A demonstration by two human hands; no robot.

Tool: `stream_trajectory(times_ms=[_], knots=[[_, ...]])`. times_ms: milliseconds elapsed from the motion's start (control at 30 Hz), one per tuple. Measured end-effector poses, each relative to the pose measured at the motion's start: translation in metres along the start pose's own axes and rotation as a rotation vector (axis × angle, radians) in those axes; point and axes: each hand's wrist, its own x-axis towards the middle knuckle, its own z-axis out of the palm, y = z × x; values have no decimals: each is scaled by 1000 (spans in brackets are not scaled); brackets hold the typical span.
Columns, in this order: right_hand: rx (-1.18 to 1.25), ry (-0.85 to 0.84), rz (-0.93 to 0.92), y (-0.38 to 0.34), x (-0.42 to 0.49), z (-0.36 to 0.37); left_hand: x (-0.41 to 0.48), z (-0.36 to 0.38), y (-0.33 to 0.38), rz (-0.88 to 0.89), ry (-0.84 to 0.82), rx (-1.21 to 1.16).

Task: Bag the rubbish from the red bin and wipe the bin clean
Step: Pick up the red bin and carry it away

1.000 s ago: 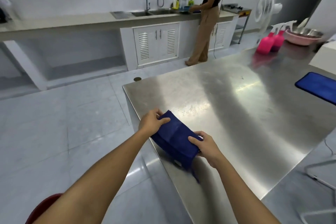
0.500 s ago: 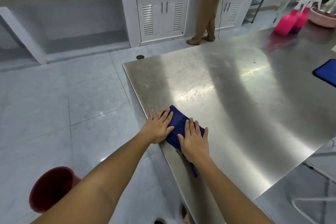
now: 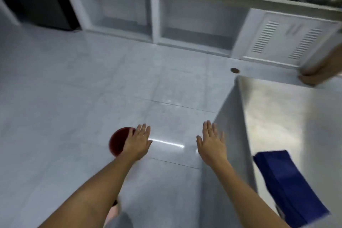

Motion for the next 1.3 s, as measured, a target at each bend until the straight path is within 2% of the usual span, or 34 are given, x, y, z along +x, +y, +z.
stream_trajectory(times_ms=[167,367,500,633,800,867,1067,1300], knots=[[28,-117,-127,-108,62,50,3,49,-126,-189,-121,-36],[105,-255,-49,-203,166,177,92,133,-226,-145,-158,-42],[138,-314,-21,-242,233,289,168,220,-269,-123,-134,24],[73,-327,-24,-253,282,396,227,310,-292,-111,-156,40],[80,-364,45,-254,307,485,267,391,-301,-147,-252,-91],[152,-403,92,-254,307,504,273,408,-300,-156,-296,-196],[322,-398,189,-246,277,498,257,397,-288,-98,-213,-293],[404,-323,389,-201,140,455,176,356,-221,56,-186,-249]])
